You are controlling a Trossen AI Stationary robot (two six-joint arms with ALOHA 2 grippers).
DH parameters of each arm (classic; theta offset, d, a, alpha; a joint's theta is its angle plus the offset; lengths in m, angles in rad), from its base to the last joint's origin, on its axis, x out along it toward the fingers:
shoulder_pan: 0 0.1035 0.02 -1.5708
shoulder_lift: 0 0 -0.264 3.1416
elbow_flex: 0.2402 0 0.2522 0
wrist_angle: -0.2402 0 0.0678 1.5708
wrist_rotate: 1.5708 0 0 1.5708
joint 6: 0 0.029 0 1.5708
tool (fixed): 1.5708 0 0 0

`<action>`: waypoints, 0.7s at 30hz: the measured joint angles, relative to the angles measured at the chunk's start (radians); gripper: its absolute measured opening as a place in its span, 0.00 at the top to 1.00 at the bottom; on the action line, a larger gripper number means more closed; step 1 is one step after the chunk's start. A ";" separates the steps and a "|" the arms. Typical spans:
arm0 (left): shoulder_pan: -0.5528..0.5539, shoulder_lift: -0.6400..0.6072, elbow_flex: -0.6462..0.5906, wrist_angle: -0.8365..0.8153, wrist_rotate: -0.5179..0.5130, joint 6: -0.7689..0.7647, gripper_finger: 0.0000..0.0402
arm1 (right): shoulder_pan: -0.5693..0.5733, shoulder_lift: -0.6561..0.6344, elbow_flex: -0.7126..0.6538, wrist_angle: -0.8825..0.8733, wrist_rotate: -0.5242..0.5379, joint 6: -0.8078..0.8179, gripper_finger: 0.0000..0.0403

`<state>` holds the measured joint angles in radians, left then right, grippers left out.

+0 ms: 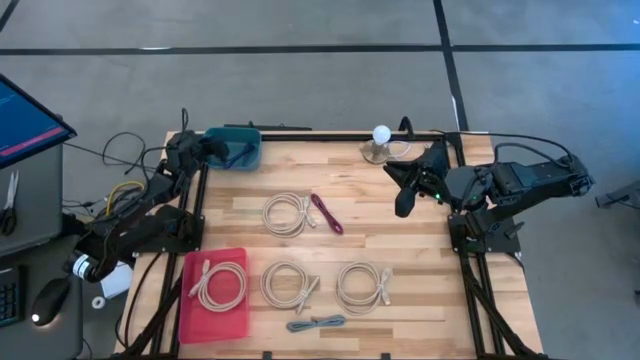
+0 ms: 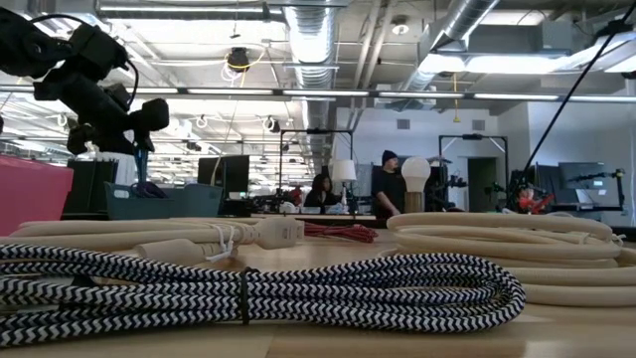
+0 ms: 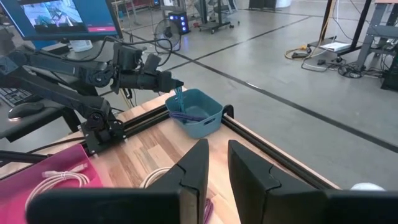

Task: Pick & Place USB Port
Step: Put the blue USB cable into the blue bin

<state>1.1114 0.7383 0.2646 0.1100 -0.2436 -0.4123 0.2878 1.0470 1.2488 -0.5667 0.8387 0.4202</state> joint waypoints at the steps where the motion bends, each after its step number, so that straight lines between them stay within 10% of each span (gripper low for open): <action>1: -0.002 0.000 0.000 0.004 0.000 -0.015 0.67 | 0.000 0.000 0.000 0.000 0.000 0.000 0.87; 21: -0.004 -0.013 0.001 0.112 -0.014 -0.187 0.68 | 0.000 0.000 0.000 -0.002 -0.001 -0.011 0.87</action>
<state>1.1072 0.7258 0.2653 0.2223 -0.2577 -0.5995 0.2878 1.0470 1.2488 -0.5682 0.8375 0.4094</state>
